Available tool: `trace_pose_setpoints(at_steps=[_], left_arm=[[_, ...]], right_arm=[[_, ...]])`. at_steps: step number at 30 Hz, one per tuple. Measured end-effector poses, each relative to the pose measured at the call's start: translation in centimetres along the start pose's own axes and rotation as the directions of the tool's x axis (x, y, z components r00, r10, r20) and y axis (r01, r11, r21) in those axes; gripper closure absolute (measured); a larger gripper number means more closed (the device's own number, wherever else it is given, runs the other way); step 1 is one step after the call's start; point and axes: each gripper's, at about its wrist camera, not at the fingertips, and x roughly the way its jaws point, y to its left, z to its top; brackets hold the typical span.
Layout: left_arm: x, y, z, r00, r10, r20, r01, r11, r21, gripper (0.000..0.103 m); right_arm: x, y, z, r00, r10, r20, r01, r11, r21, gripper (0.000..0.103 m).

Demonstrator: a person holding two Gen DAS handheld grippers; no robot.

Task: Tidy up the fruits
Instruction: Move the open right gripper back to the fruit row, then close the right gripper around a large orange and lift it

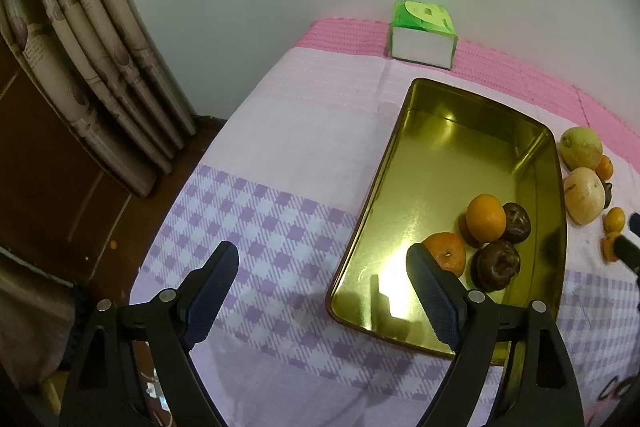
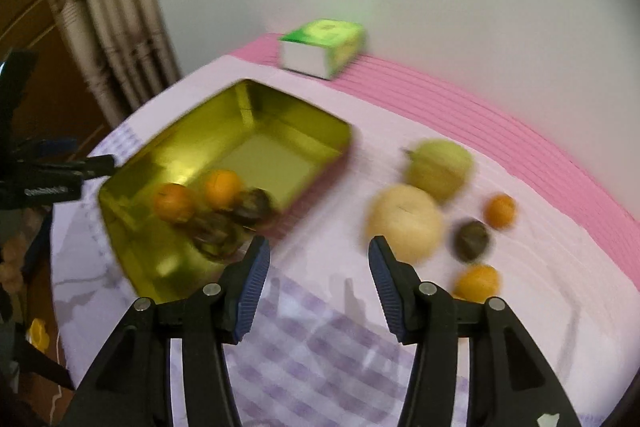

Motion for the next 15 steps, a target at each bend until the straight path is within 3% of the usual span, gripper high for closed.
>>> trace_pose_setpoints(at_steps=[9,15], left_arm=[[0.1,-0.2,-0.2,1.000,0.000,0.001,0.000,1.000,0.012,0.017],[0.2,-0.6,-0.3,1.000,0.008,0.003,-0.008,1.000,0.029,0.017]], right_arm=[[-0.7,-8.1,-4.9,0.992,-0.111,-0.061,0.119,0.983,0.140,0.054],[-0.1,-9.6,-6.3,0.991,-0.110,-0.072,0.121,0.976,0.179,0.054]])
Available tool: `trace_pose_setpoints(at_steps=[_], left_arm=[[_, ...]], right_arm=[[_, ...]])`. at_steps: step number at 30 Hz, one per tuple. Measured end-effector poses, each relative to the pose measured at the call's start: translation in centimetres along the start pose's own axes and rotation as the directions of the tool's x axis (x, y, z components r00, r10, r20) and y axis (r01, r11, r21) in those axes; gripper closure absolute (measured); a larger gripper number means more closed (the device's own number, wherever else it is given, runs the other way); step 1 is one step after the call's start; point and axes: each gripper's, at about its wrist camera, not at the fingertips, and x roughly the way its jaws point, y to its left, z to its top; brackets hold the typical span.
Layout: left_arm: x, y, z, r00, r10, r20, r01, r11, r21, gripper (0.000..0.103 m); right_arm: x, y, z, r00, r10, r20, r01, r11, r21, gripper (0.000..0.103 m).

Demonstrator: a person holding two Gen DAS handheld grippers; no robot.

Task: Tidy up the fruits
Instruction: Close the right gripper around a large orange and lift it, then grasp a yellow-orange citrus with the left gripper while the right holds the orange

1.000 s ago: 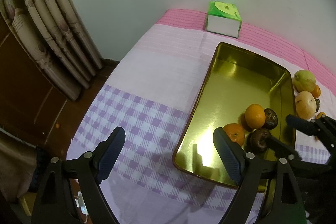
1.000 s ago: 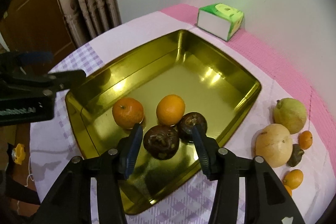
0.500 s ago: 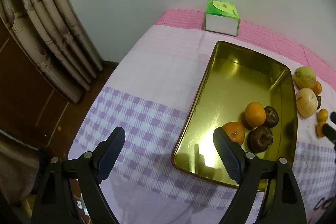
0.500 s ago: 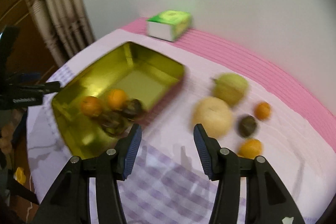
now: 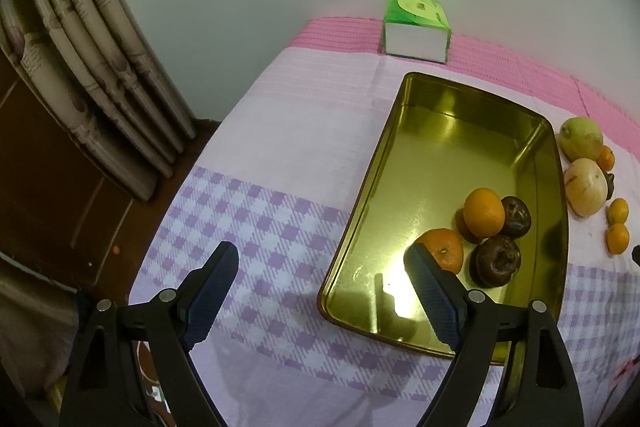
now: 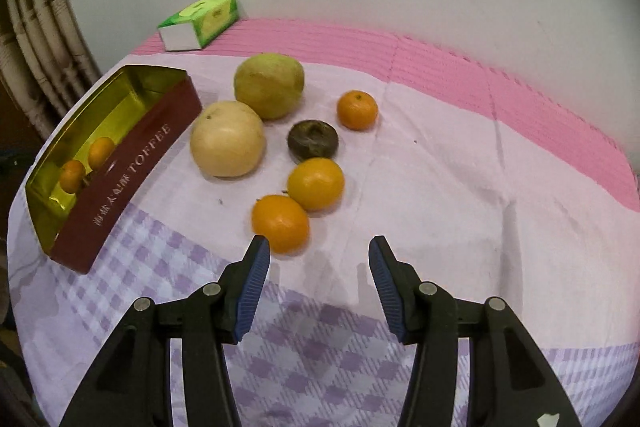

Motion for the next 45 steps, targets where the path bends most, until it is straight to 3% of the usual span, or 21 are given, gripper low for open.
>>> trace_pose_setpoints(at_steps=[16,20,23,32,38,45], left_arm=[[0.6,-0.7,-0.1,1.000,0.012,-0.009,-0.012,1.000,0.022,0.017],[0.6,-1.1,-0.1,1.000,0.019,-0.013,-0.018,0.999,0.032,0.017],[0.3,-1.6,-0.1,1.000,0.018,-0.009,-0.017,0.999,0.043,0.017],[-1.4,-5.8,-0.1,0.998,-0.061,0.005,0.060,0.993,0.103,0.017],[-2.6,-11.6,-0.2,0.988,-0.151,0.024,0.142,0.966,0.215,0.017],[-3.5,-19.4,-0.6,0.962,-0.272,0.003,0.254,0.899,0.357,0.017]], right_arm=[[3.4,1.9,0.7,0.995,0.099,-0.017,-0.099,0.995,-0.024,0.055],[4.2,1.9,0.8,0.993,0.115,-0.029,-0.116,0.993,-0.020,0.066],[4.5,2.0,0.7,0.992,0.128,-0.022,-0.128,0.992,-0.013,0.067],[3.9,1.3,-0.3,0.994,0.113,0.004,-0.113,0.994,-0.008,0.068],[2.9,-2.5,-1.5,0.999,0.045,0.024,-0.046,0.997,0.057,0.068],[2.7,-7.9,-2.0,0.997,-0.061,0.049,0.053,0.988,0.146,0.068]])
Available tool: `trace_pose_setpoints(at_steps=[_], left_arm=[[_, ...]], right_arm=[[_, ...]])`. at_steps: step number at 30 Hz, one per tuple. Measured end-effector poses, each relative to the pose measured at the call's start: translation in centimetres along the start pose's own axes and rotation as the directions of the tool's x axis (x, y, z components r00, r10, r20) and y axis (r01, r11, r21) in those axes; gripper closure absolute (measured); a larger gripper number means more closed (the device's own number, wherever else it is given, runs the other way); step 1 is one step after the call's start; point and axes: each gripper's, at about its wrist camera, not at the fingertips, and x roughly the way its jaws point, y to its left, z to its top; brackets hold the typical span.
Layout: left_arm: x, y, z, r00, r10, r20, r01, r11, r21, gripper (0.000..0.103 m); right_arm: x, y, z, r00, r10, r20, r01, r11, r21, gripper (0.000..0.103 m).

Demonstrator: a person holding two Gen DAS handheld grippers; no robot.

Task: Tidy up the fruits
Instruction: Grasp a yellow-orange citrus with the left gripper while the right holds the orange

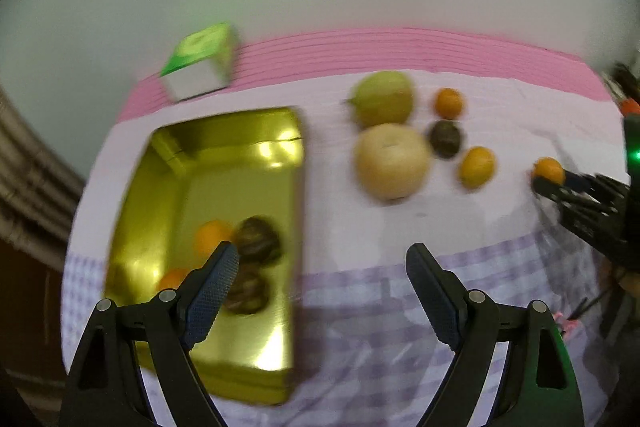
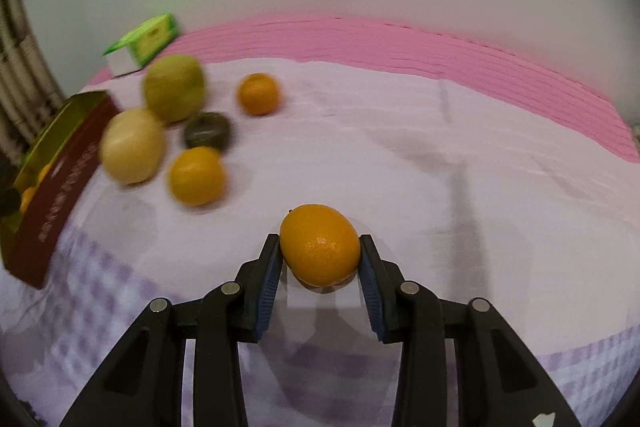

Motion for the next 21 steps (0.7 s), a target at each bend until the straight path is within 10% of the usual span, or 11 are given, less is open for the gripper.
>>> trace_pose_setpoints(at_steps=[14,21], left_arm=[[4.3,-8.0,4.6,0.991,-0.124,-0.044,0.128,0.986,0.109,0.018],[6.6,-10.3,5.2,0.983,-0.151,-0.103,0.165,0.975,0.148,0.035]], right_arm=[[0.5,-4.2,0.0,0.996,-0.068,0.063,0.066,0.997,0.028,0.068],[0.2,-4.9,-0.1,0.997,-0.038,0.068,0.034,0.998,0.054,0.068]])
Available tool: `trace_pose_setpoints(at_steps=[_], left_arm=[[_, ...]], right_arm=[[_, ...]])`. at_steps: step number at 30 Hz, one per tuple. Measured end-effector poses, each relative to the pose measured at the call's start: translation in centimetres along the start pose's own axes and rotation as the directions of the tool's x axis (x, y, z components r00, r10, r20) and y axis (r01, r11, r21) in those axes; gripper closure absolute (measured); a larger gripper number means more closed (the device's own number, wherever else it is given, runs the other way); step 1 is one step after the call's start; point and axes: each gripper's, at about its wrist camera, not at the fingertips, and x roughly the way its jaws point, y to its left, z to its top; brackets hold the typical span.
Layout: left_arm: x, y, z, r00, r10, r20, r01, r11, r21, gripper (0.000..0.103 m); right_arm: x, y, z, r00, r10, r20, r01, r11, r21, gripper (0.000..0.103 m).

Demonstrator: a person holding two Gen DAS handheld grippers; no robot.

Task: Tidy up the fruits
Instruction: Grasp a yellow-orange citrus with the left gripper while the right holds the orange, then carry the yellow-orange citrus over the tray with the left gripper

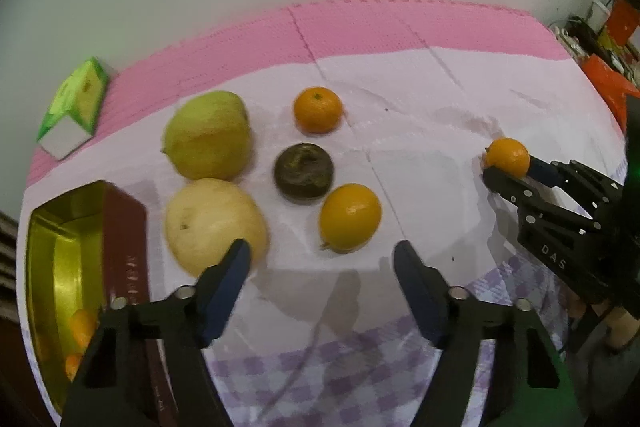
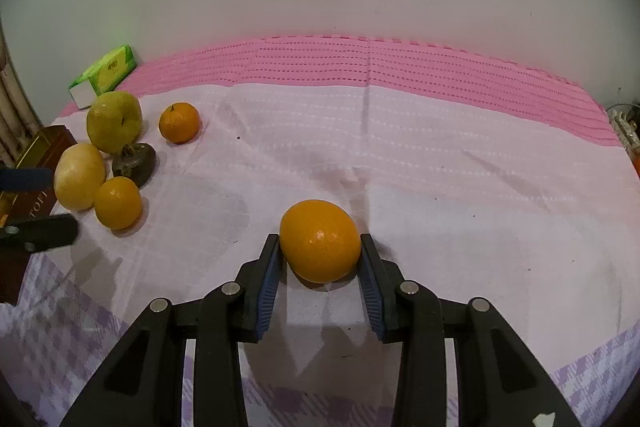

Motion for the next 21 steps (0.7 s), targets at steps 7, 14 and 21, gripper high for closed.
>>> trace_pose_setpoints(at_steps=[7,14,21], left_arm=[[1.6,-0.9,1.3,0.999,-0.022,-0.029,0.022,1.000,0.021,0.039],[3.1,-1.2,2.4,0.997,-0.041,-0.066,0.042,0.999,0.005,0.056],[3.6,-1.7,2.6,0.997,-0.030,-0.073,0.031,0.999,0.010,0.063]], right_arm=[[-0.1,-0.2,-0.2,1.000,0.014,0.003,-0.014,1.000,0.011,0.068],[-0.2,-0.2,-0.2,1.000,0.021,0.003,-0.021,1.000,0.015,0.067],[-0.2,-0.2,-0.2,1.000,0.022,0.004,-0.022,1.000,0.016,0.067]])
